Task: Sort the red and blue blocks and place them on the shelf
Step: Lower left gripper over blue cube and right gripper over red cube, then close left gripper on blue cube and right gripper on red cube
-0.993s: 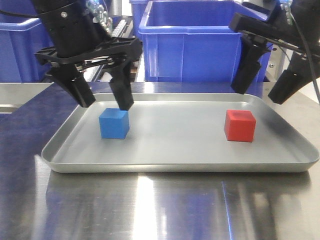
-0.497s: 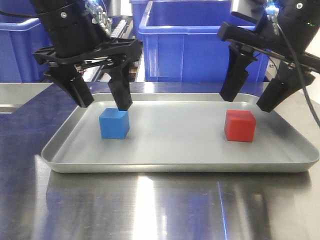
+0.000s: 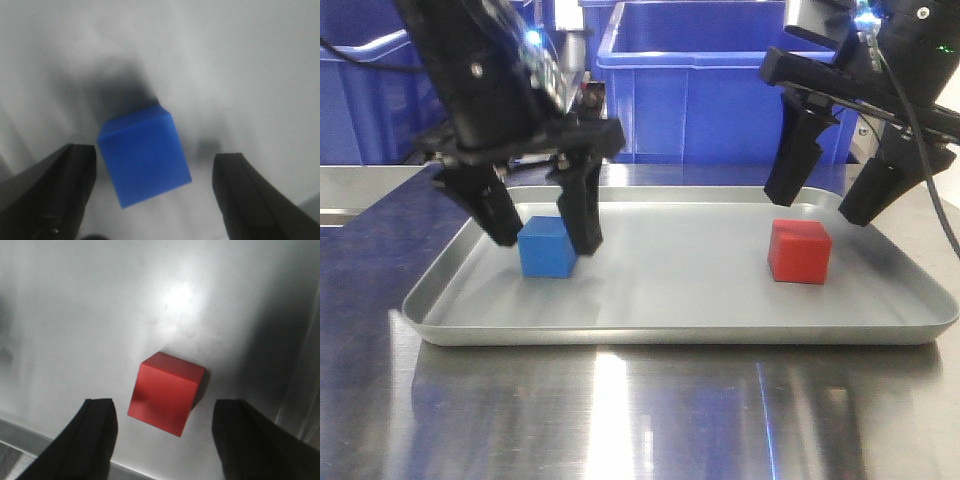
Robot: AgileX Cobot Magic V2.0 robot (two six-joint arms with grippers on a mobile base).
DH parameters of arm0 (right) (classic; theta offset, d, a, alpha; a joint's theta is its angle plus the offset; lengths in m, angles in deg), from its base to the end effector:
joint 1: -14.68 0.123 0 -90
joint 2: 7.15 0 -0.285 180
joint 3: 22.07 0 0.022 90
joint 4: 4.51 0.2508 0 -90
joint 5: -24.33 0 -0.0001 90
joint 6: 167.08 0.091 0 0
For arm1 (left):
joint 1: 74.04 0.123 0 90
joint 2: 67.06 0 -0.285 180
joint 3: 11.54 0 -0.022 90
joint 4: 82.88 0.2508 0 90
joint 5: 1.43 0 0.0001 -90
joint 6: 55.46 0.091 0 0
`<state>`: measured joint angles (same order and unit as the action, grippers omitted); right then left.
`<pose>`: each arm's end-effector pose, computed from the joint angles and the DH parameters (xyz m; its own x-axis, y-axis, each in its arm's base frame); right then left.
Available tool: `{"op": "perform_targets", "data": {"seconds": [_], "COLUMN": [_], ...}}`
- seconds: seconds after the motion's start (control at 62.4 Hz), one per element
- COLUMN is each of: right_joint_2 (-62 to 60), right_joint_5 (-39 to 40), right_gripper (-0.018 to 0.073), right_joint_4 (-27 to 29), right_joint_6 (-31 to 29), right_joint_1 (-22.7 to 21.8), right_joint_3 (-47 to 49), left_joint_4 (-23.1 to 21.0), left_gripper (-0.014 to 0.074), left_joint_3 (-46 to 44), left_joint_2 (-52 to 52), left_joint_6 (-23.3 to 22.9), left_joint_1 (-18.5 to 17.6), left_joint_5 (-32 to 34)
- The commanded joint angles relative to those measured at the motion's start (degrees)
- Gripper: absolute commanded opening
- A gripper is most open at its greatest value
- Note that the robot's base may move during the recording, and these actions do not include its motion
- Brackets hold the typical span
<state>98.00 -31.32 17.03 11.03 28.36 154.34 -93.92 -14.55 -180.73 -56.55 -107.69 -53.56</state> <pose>0.3288 0.1084 0.2557 -0.9685 -0.0542 -0.2431 -0.1374 0.9304 0.3399 0.3122 -0.2243 0.2304 -0.8661 0.4129 -0.2818 0.4712 0.8625 -0.1846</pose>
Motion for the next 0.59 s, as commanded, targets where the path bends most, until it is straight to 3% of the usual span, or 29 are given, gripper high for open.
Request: {"op": "perform_targets", "data": {"seconds": [0.0, 0.577], "right_joint_2": [-2.33, 0.86], "right_joint_5": [0.77, -0.16], "right_gripper": [0.0522, 0.0522], "right_joint_4": [0.85, 1.28], "right_joint_6": [-0.31, -0.31], "right_joint_1": [-0.02, 0.78], "right_joint_3": [1.93, 1.93], "left_joint_4": [-1.05, 0.14], "left_gripper": [0.0551, 0.0549], "left_joint_3": [-1.78, -3.09], "left_joint_2": [2.74, 2.74], "left_joint_6": [-0.69, -0.69], "left_joint_1": [-0.66, -0.66], "left_joint_5": [0.84, 2.00]}}
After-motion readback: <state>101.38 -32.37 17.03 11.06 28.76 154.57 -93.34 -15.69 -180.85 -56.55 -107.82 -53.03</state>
